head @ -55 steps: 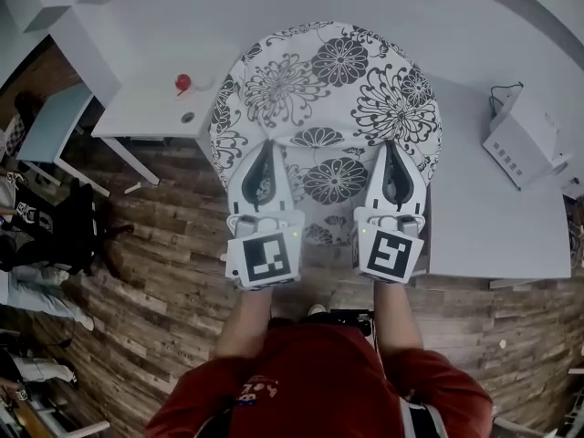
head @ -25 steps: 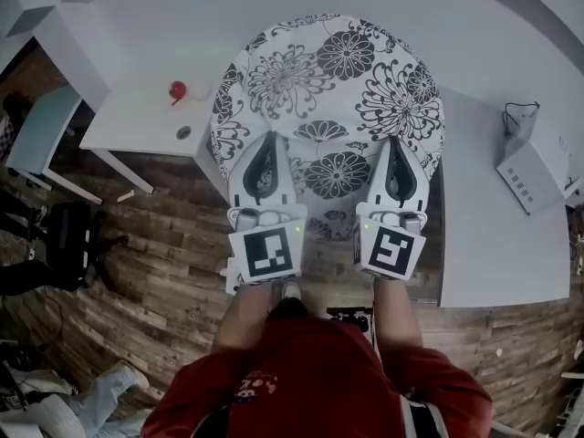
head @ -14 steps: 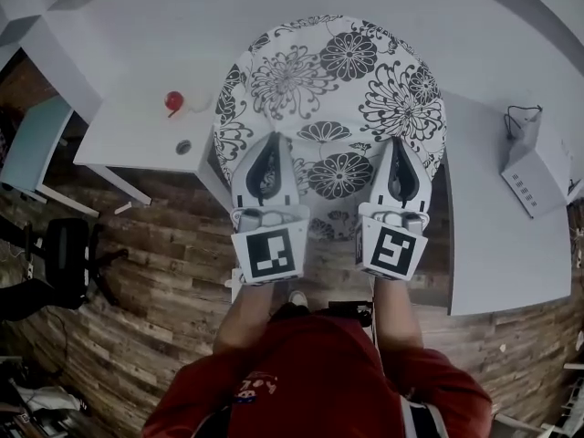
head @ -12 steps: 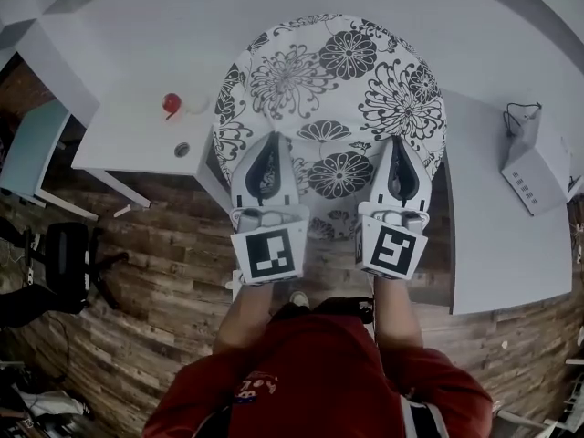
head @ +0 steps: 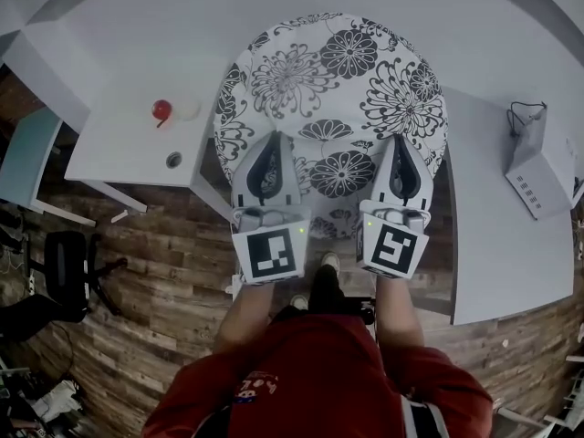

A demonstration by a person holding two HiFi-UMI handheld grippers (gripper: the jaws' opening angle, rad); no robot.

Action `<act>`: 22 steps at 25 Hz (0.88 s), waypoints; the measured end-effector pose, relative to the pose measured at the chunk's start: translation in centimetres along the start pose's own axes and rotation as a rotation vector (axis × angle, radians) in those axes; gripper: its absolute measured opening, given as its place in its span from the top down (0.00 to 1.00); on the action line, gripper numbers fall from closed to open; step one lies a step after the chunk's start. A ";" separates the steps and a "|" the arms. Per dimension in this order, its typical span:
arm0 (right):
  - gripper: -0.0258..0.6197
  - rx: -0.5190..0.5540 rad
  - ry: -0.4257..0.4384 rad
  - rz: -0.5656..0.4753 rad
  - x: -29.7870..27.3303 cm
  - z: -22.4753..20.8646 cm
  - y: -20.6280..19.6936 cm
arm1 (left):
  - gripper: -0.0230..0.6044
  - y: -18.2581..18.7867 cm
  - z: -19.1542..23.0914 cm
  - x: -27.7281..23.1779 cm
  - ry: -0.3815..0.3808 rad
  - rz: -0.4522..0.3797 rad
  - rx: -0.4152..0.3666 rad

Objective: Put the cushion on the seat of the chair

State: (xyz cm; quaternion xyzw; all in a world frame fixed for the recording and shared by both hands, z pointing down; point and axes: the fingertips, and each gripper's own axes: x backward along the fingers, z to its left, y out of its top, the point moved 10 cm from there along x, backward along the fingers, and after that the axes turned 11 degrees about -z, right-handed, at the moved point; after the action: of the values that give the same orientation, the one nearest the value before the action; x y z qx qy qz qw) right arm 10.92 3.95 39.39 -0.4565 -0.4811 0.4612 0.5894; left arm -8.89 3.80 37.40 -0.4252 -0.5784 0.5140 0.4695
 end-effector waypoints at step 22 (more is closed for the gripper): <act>0.92 -0.021 -0.029 -0.111 0.7 0.6 -1.1 | 0.92 -1.5 0.2 0.5 -0.005 -0.069 -0.015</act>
State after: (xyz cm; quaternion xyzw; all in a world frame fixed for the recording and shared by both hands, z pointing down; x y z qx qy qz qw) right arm 10.49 4.52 40.62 -0.4287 -0.5189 0.4293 0.6022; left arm -9.16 4.11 38.94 -0.4072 -0.5977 0.4942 0.4824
